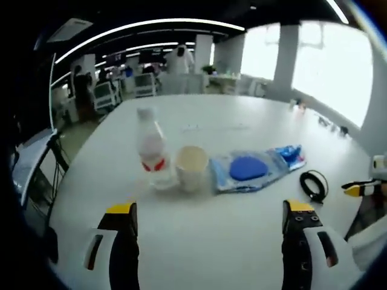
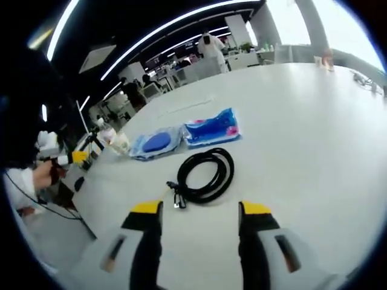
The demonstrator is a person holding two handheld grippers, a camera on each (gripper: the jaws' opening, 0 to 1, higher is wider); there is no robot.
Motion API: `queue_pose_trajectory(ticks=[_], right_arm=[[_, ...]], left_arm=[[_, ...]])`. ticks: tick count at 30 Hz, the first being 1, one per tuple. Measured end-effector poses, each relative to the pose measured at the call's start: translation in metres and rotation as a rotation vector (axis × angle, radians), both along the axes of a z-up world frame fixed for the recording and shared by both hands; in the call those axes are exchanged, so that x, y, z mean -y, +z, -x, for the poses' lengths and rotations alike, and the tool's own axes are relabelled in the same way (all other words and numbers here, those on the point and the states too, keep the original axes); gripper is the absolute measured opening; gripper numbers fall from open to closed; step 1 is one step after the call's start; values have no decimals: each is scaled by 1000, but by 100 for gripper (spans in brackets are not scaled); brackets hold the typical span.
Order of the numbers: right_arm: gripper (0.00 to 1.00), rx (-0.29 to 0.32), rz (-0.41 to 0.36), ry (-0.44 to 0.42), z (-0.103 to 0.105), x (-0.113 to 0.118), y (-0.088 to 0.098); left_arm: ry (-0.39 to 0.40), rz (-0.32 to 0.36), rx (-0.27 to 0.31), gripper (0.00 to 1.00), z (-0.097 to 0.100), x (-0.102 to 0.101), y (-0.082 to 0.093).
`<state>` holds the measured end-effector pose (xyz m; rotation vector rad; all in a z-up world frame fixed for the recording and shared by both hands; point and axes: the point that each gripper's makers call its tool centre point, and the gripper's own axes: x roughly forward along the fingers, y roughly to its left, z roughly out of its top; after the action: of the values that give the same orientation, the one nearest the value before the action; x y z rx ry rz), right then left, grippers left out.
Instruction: Arrange the tabletop items into an orderly group along one side of the table until the central work area is clear of visible clutter.
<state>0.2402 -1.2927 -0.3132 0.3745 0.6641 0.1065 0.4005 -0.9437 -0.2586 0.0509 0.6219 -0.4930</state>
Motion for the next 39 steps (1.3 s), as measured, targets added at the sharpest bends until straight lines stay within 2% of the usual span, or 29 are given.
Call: queue_pose_trajectory(ticks=[8,15,19,28,37,39], right_arm=[[51,8,29,8,5,-5,5],[53,11,52,-15,12,-3,9],[54,19,48,-37,17,-7,13],[59,43,71,-46,29,-11,18],[59,57,62,-66,34,-12,25],[59,57,61,-72,35,-13,26]], left_arm=[[2,12,-26,97,27,-31,-1],[12,55,-29,96,46,-44,-2],[7,73,-51,96,57,-51,-5],[-7,77,-19,96,69,-63,-1],[8,91,-31,96,75,-73,-7],[2,69,-46,96,77,-76,-13]])
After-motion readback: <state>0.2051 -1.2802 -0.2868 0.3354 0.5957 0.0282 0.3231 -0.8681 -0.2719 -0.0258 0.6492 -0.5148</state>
